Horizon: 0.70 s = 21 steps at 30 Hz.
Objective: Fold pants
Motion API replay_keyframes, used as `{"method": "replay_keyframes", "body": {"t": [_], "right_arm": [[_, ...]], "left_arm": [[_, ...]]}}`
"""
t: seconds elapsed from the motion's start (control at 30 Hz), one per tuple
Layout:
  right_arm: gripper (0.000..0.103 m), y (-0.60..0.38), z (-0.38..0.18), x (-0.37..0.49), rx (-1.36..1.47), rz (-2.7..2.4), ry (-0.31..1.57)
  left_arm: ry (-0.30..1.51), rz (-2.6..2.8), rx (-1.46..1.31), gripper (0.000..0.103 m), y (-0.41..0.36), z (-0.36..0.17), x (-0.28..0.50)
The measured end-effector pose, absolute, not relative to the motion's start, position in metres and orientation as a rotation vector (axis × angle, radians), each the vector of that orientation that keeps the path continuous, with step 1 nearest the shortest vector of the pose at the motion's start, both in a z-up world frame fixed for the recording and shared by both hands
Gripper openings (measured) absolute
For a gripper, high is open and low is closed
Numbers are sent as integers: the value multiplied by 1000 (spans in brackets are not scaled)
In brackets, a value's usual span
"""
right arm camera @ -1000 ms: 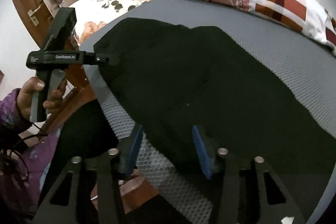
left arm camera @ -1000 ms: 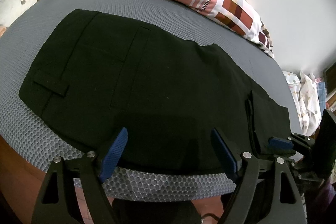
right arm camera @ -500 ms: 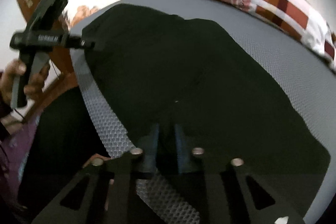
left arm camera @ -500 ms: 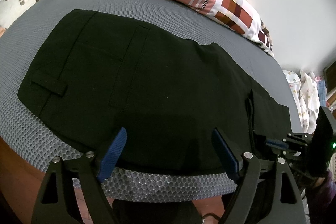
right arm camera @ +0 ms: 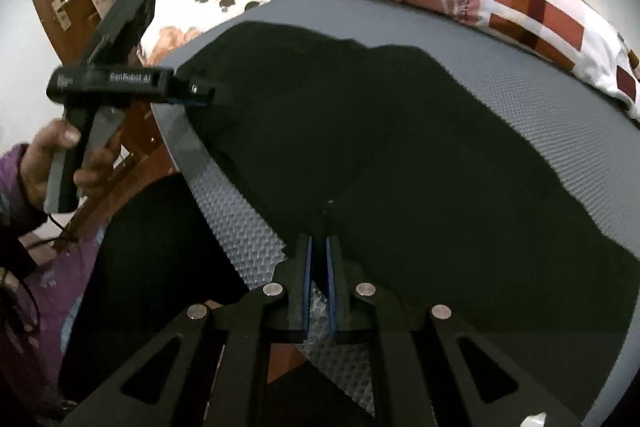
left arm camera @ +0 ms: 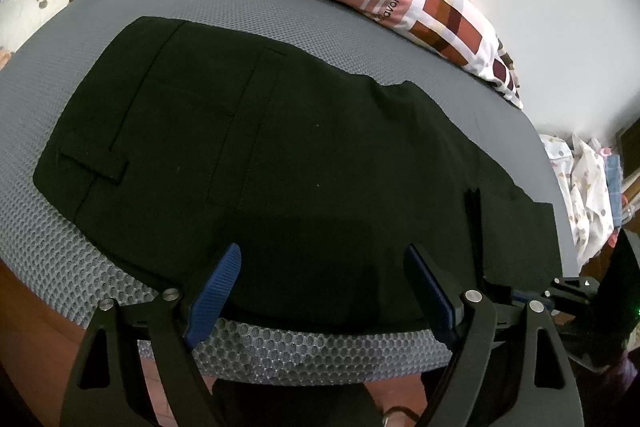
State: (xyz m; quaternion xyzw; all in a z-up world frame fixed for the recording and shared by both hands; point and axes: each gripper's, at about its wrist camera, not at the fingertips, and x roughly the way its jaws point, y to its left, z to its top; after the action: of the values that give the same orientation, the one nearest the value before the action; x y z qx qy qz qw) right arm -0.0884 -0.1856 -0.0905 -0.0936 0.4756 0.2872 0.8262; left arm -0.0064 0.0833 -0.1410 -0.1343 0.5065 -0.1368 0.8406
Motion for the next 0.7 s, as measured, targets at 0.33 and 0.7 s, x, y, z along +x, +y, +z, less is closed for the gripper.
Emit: {"method": "replay_keyframes", "body": {"t": [0.33,0.7], "right_arm": [[50,-178,-77,-111,-308,641,933],[40,-154,-102,-113,-580,601,904]], "left_arm": [[1072,-290,-291,84,83,-141,-6],[1074,-294,-290,84,84,-142,-6]]}}
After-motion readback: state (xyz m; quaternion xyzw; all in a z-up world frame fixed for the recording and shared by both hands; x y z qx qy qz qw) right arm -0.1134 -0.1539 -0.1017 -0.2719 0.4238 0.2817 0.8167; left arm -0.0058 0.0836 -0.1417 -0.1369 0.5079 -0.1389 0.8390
